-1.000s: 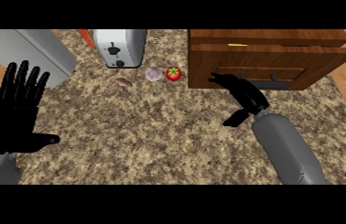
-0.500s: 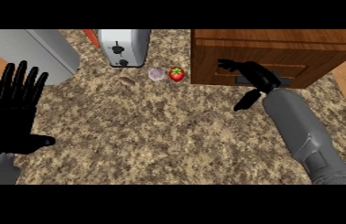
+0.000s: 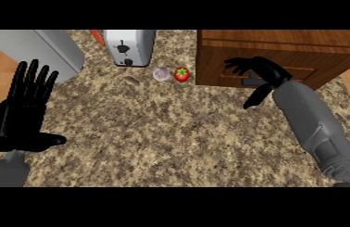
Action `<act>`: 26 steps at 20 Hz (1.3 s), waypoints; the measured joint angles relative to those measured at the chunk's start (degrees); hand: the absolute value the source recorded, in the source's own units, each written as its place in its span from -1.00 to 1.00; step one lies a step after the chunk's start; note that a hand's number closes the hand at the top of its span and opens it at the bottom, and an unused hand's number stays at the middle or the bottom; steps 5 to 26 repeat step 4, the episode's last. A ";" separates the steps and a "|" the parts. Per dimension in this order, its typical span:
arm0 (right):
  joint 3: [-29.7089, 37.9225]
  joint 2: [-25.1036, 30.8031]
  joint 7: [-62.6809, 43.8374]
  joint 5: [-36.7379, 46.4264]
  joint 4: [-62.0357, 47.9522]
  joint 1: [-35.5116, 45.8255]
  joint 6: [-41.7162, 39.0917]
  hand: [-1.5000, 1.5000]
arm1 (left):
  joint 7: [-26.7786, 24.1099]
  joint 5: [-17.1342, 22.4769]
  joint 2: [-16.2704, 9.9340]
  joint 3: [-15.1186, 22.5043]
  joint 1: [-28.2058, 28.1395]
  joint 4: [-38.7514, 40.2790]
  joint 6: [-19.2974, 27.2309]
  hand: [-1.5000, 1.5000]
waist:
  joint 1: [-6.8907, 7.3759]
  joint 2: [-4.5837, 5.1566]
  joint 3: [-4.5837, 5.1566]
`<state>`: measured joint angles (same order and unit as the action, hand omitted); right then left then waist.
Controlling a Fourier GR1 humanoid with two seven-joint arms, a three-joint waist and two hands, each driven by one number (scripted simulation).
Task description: Pick up the cup, place it into the drawer and close the drawer
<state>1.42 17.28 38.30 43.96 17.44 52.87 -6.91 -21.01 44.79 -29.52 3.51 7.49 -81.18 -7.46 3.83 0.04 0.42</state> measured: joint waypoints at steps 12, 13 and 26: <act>0.08 0.66 1.55 0.32 -1.79 0.59 -0.93 -1.00 | -0.35 -0.51 0.08 -0.13 -0.14 0.23 -0.33 -1.00 | 0.49 -0.13 0.13; 0.08 0.66 1.55 0.32 -1.79 0.59 -0.93 -1.00 | -0.35 -0.51 0.08 -0.13 -0.14 0.23 -0.33 -1.00 | 0.49 -0.13 0.13; 0.08 0.66 1.55 0.32 -1.79 0.59 -0.93 -1.00 | -0.35 -0.51 0.08 -0.13 -0.14 0.23 -0.33 -1.00 | 0.49 -0.13 0.13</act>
